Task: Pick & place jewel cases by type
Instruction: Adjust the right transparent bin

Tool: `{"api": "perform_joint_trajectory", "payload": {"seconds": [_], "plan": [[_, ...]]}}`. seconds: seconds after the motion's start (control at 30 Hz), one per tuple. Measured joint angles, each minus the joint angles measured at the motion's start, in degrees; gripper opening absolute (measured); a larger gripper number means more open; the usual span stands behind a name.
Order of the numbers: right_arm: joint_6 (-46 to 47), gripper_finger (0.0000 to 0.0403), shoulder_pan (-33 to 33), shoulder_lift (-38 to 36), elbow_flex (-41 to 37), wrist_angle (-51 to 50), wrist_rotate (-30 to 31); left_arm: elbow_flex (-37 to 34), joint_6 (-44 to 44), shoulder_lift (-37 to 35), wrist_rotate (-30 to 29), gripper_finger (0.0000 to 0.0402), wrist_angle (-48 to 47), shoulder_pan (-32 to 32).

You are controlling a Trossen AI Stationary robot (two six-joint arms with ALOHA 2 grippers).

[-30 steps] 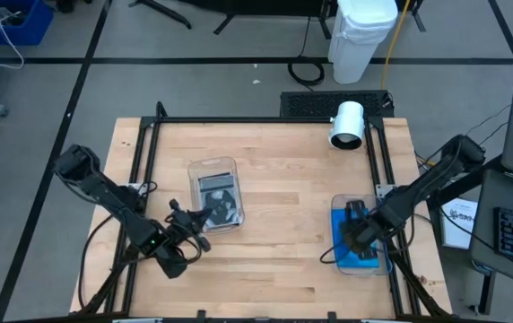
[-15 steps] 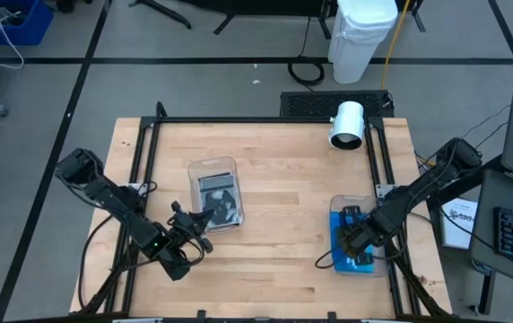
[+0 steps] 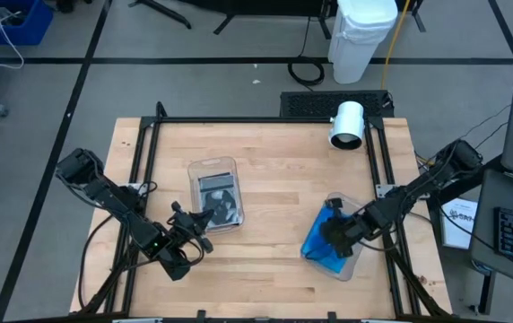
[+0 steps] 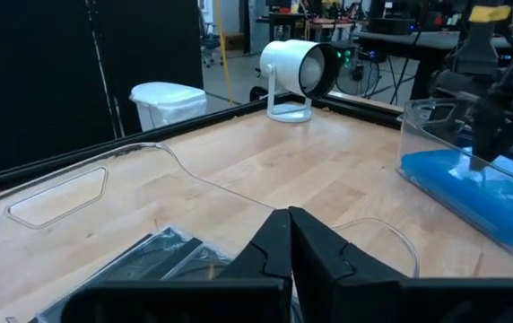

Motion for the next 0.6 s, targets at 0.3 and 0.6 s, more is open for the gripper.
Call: {"api": "perform_joint_trajectory", "payload": {"seconds": [0.3, 0.6], "plan": [[-10.51, 0.0000, -4.94, -1.62, -5.13, 13.06, -0.06, 0.00, 0.11, 0.00, 0.02, 0.0005, 0.20, 0.00], [-8.47, 0.0000, -4.94, -13.47, 0.48, 4.99, -5.36, 0.00, 0.22, 0.00, 0.63, 0.0008, 0.07, 0.00]]}}
